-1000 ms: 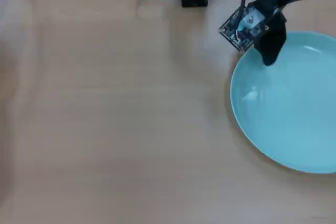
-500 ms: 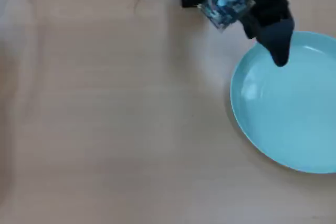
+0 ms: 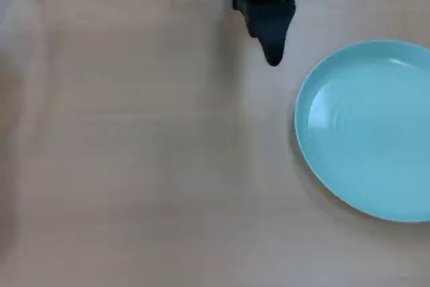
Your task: Move the green bowl from right to left
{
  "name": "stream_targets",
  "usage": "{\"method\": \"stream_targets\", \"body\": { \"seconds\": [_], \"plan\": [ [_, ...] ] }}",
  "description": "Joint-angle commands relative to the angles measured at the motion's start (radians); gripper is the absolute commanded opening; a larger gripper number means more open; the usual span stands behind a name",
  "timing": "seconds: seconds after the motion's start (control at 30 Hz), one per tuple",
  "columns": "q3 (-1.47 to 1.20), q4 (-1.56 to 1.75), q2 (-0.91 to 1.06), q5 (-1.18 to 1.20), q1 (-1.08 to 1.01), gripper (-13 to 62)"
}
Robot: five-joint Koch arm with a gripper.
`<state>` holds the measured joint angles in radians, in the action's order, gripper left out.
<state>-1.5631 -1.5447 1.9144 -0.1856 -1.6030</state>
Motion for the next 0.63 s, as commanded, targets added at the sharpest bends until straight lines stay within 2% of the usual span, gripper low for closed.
{"method": "stream_targets", "body": {
  "seconds": [0.0, 0.6],
  "plan": [
    [0.002, 0.075, 0.087, -0.023, -0.023, 58.4],
    [-0.143, 0.221, 0.115, -0.055, -0.083, 58.4]
  ]
}}
